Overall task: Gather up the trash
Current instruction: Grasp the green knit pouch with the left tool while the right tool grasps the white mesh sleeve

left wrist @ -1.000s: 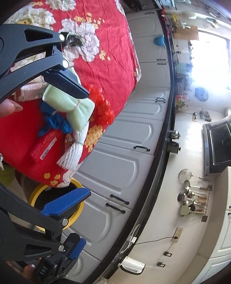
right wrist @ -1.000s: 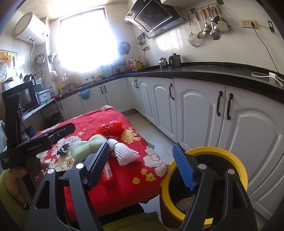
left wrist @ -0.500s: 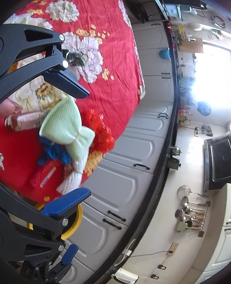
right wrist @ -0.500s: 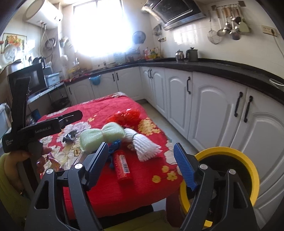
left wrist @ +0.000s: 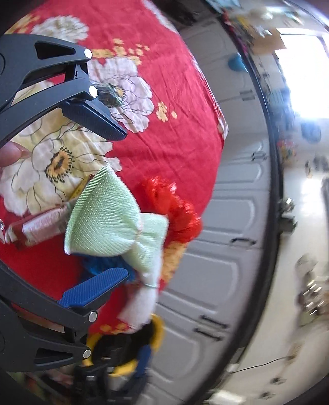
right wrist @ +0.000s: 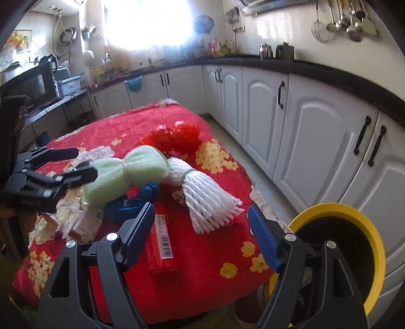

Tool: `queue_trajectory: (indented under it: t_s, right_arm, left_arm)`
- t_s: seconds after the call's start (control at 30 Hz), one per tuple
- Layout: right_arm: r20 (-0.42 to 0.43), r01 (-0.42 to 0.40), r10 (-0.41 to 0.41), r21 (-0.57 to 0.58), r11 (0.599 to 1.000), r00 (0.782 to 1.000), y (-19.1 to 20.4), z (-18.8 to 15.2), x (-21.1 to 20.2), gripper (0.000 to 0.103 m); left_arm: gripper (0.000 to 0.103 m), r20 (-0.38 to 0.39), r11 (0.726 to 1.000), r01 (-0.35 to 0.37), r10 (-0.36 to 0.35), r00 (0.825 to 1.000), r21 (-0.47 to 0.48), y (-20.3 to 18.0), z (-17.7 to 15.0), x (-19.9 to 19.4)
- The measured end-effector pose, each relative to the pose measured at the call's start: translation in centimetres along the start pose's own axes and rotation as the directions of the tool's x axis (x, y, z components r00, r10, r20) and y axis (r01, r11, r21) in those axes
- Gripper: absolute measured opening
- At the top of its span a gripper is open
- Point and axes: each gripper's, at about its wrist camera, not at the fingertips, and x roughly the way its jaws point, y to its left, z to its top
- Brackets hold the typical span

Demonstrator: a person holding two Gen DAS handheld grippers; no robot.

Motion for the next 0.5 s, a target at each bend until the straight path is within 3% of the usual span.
queue_trajectory:
  t_s: [0.17,0.3,0.5]
  right_arm:
    - [-0.032,0.005,-0.004,0.017,1.000,0.999,-0.6,-0.1,1.6,0.073]
    - [-0.047,-0.004,0.005,0.021,1.000,0.999,-0.9,0.0,2.1,0.072]
    - [-0.073,-0.027,0.028,0.013,1.000,0.997,-0.9,-0.1,2.9,0.045]
  left_arm:
    - [0.092,-0.048,0.994,0.036,-0.031,0.998,0.104,-0.8,-0.4,1.8]
    - [0.092,-0.065,0.992,0.060,-0.053,0.996,0.113,-1.0,0.2,2.7]
    - [0.092,-0.083,0.990,0.097,-0.089,0.993,0.101,-0.9,0.7,3.4]
